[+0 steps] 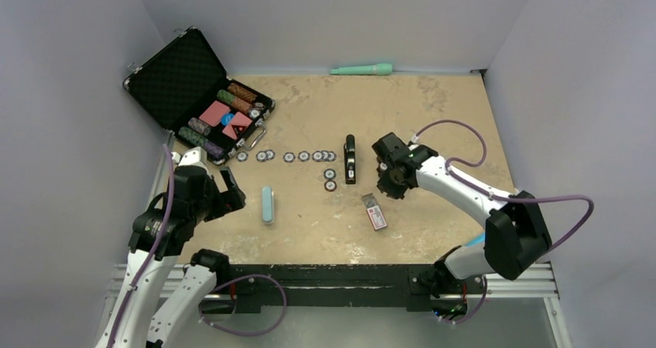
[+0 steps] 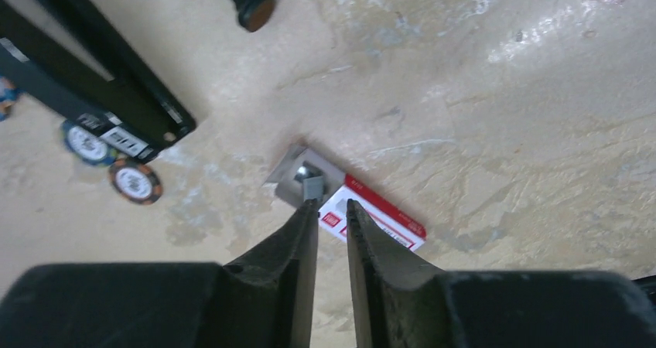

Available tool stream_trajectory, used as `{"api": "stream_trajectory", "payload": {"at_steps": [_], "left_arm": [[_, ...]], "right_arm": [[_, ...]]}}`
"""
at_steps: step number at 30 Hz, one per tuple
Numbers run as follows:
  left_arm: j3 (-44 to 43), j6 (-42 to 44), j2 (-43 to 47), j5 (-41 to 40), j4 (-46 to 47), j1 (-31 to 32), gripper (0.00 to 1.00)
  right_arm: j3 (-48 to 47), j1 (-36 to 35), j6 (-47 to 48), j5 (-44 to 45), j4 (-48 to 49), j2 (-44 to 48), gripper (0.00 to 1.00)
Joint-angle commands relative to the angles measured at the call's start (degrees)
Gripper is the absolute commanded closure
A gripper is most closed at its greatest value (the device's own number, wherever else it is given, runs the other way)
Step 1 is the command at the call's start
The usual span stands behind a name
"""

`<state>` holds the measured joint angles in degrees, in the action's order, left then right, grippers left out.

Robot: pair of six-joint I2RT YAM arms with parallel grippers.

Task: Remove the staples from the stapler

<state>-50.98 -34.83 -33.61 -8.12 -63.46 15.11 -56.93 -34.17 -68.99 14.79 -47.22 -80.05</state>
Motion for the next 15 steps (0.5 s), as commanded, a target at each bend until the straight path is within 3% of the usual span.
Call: {"api": "stream_trajectory", "payload": {"at_steps": [1, 15], "left_arm": [[0.00, 1.14, -0.39, -0.05, 1.98, -0.44, 0.00], [-0.14, 0.94, 0.08, -0.14, 1.74, -0.44, 0.00]], "right_arm": [[2.39, 0.81, 0.97, 5.51, 1.16, -3.15, 0.79], [-1.13, -0.33, 7.01, 1.45, 8.13, -17.39, 0.92]]}}
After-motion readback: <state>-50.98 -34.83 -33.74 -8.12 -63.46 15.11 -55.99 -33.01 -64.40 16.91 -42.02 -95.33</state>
